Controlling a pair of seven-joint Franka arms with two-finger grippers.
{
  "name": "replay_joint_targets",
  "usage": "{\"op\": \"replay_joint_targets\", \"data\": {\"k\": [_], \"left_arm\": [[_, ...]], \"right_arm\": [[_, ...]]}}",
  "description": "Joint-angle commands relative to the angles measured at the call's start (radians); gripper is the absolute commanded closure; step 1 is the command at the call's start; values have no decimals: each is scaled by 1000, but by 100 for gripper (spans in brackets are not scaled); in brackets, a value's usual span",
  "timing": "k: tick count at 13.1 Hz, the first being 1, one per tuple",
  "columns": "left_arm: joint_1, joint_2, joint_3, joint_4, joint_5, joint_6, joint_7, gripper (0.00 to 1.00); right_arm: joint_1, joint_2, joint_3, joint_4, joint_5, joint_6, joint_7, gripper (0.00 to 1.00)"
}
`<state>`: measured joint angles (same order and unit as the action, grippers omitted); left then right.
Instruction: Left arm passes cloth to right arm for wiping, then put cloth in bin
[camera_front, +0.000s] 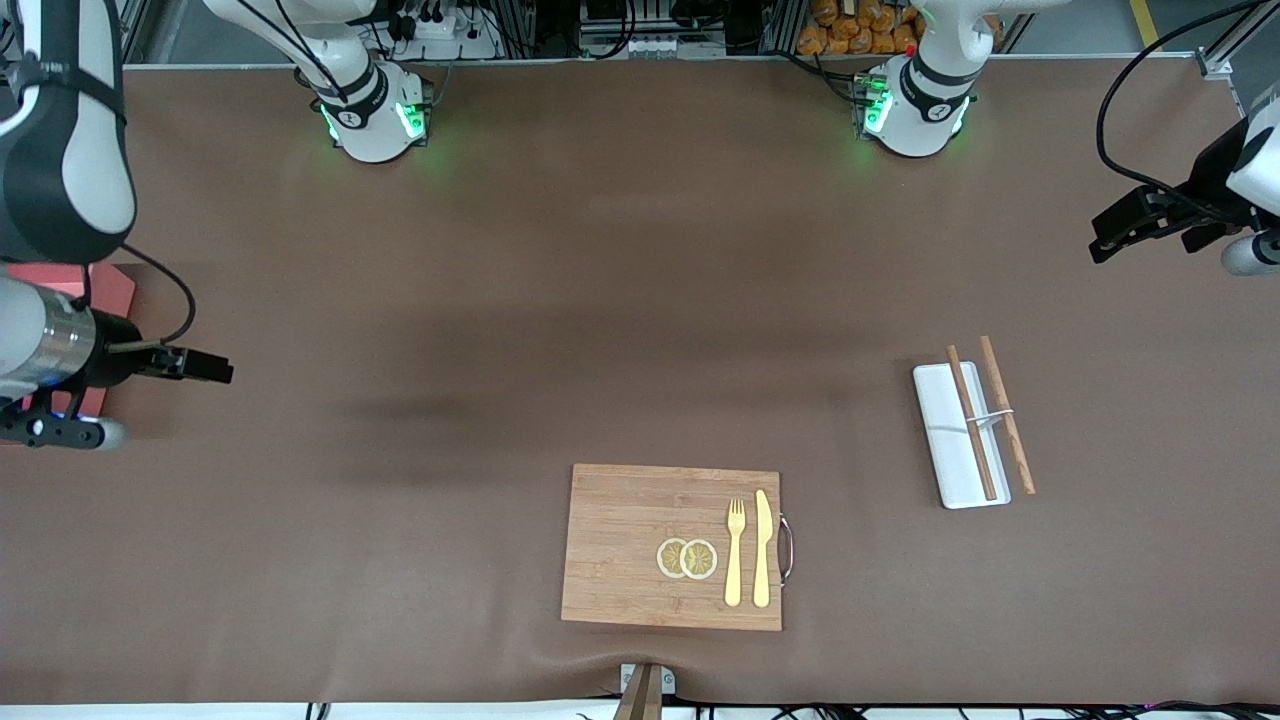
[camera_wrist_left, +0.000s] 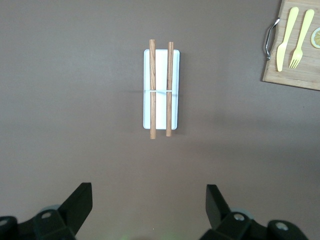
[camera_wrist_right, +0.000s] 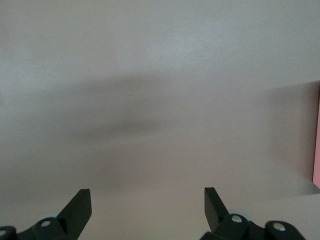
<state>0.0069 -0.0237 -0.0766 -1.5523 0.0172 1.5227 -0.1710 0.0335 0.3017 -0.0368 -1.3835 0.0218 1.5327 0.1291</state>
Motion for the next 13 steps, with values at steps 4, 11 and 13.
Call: {"op": "replay_joint_targets", "data": {"k": [4,11,13], "left_arm": [[4,-15,-5,12,18,-6,15,0],[-1,-10,-5,15,18,-4,16,0],[-7,-9,-3,15,21,-4,18,0]], "right_arm": [[-96,-275,-15,-233,23,33,-115,0],[-90,-331,-9,-208,24,84,-108,0],[-81,-322,-9,-201,26,93,-106,0]]}}
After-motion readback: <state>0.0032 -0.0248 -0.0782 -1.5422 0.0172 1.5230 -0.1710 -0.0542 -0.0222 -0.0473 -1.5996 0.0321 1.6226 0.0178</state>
